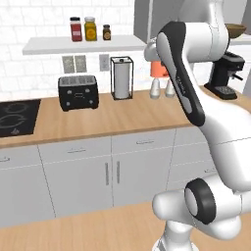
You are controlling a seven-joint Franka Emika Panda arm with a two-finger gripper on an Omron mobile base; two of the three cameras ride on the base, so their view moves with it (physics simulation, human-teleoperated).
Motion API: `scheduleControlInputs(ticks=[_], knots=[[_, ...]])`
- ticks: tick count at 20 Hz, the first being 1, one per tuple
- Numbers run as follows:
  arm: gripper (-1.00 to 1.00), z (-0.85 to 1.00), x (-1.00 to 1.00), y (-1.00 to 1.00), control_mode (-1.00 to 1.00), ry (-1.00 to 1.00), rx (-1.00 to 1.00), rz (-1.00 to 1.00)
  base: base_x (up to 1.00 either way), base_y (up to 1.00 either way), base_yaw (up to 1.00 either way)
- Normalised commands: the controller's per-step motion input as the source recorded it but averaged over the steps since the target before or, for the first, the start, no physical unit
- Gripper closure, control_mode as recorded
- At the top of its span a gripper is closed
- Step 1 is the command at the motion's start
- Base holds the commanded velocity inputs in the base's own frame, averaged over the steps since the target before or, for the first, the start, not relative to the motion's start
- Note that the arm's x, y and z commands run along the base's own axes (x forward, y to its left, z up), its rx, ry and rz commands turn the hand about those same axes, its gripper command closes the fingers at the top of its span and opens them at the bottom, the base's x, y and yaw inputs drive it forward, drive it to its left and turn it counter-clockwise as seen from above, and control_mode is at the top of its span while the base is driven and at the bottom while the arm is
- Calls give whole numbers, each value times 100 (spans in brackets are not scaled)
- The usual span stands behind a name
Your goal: Gather all objects into one cabinet and sort the glasses and bowls to opposite sides.
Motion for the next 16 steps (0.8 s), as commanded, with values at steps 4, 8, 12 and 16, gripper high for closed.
scheduleControlInputs(ticks=[4, 8, 12, 16], knots=[[100, 0, 0, 0, 100, 0, 0, 0, 0, -78, 0], [100, 0, 0, 0, 100, 0, 0, 0, 0, -80, 0], [100, 0, 0, 0, 100, 0, 0, 0, 0, -78, 0], [100, 0, 0, 0, 100, 0, 0, 0, 38, -68, -1]])
